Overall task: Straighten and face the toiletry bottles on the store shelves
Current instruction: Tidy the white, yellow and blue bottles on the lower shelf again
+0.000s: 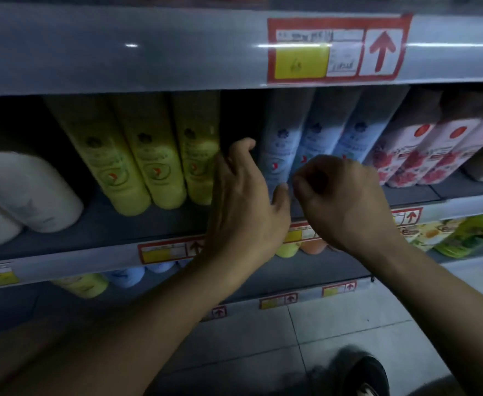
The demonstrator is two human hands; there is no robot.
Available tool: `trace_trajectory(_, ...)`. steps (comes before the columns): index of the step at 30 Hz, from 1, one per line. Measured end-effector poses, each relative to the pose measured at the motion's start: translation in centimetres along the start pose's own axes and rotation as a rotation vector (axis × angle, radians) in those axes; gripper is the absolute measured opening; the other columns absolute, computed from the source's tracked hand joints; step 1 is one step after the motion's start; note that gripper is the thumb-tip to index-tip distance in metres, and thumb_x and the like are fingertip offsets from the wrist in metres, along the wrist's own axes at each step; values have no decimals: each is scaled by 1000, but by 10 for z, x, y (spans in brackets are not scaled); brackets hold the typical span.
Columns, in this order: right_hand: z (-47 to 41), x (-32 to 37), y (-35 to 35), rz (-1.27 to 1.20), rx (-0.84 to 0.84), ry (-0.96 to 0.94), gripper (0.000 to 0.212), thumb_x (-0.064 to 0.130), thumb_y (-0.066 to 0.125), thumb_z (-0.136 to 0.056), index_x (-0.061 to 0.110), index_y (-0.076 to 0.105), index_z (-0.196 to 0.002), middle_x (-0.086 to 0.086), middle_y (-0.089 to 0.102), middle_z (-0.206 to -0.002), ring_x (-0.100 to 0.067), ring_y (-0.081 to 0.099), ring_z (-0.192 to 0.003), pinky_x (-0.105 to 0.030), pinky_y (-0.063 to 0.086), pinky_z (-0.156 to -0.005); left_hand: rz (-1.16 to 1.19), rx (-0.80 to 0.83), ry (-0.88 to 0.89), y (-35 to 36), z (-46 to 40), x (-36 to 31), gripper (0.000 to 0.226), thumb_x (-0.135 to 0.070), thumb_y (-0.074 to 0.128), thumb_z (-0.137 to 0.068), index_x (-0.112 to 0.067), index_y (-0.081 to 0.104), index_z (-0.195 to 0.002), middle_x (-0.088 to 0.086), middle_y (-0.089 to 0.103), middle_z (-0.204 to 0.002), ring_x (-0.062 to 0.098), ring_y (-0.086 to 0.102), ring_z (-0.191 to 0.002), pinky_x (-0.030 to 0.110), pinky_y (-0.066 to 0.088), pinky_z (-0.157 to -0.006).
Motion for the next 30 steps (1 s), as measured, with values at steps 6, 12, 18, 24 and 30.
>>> trace_trajectory(6, -10, -32, -19, -57, -132, -11, 14, 26, 61, -89, 21, 73, -84, 5, 71, -73, -19, 67, -66, -31, 48, -61, -11, 77, -60, 24, 0, 17, 89, -25, 77, -89, -15, 19, -156, 7, 36, -153, 15, 39, -137, 17, 31, -103)
trace_trajectory(12, -10, -52, -30, -180, -295, -155, 11, 15, 66, -91, 13, 72, -83, 7, 64, -72, -6, 59, -64, -17, 44, -61, 1, 39, -94, 34, -6, 13, 84, -26, 78, -87, -18, 26, -152, 0, 47, -146, 17, 53, -131, 39, 52, -103)
trace_trajectory(18, -8, -70, -38, -217, -348, -351, 8, 7, 63, -95, 2, 68, -91, -10, 66, -85, -23, 60, -73, -33, 44, -67, -21, -79, -144, 35, -14, 5, 65, -26, 78, -89, -14, 38, -138, 0, 56, -134, 13, 58, -117, 21, 50, -92)
trace_trajectory(24, -22, -61, -61, -76, -470, -401, 27, 16, 63, -94, -7, 62, -108, -28, 58, -107, -43, 52, -102, -42, 39, -84, -104, -137, -175, 31, -32, -8, 38, -27, 76, -89, -16, 42, -103, -4, 55, -96, 7, 48, -74, 1, 37, -58)
trace_trajectory(30, -33, -42, -63, -27, -570, -366, 40, 25, 67, -93, -11, 61, -111, -33, 61, -108, -42, 48, -105, -47, 41, -88, -47, -174, -203, 32, -36, -3, 33, -23, 78, -87, -16, 47, -97, -9, 56, -82, -1, 53, -67, 7, 40, -52)
Point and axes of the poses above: each hand's wrist, its own z-axis away from the middle knuckle, its own y-axis out of the palm, x = y × z, the point moved 5 cm from there along -z, towards the middle knuckle
